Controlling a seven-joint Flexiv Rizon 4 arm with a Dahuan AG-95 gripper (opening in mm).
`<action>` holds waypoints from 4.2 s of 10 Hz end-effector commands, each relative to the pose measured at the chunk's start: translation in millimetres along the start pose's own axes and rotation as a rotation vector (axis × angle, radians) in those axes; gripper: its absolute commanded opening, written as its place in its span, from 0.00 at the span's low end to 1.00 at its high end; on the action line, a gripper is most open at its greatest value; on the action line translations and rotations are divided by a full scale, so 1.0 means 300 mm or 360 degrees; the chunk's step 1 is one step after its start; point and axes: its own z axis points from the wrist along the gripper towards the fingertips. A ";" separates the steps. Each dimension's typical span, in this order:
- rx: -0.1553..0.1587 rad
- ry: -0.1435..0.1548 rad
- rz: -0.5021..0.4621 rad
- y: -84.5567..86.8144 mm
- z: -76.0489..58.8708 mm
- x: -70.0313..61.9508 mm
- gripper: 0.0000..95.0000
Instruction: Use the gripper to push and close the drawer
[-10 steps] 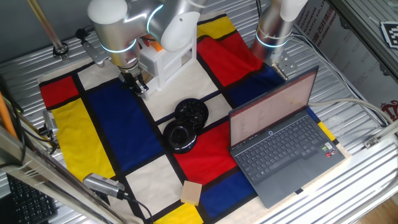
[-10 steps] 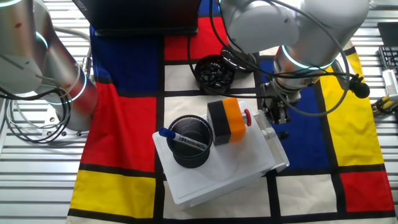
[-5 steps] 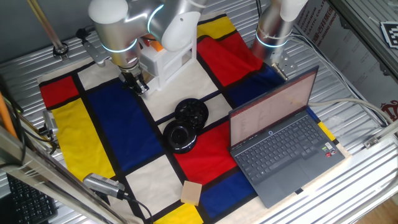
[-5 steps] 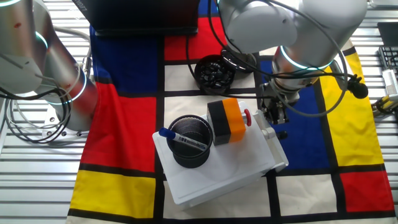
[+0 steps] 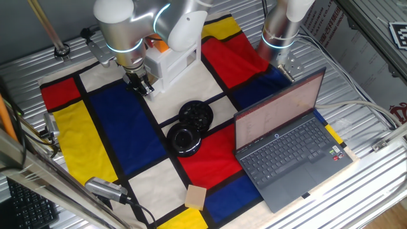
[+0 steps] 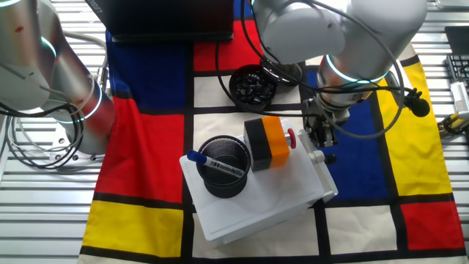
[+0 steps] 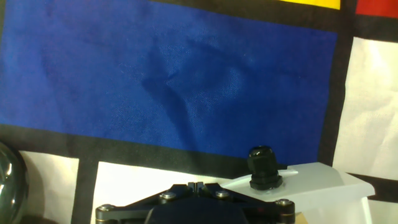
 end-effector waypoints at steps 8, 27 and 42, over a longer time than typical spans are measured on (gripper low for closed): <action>0.0004 -0.0003 0.0020 0.002 0.004 0.030 0.00; 0.0071 0.0035 0.0017 0.001 0.008 0.083 0.00; 0.0097 0.0119 0.0023 -0.017 0.004 0.112 0.00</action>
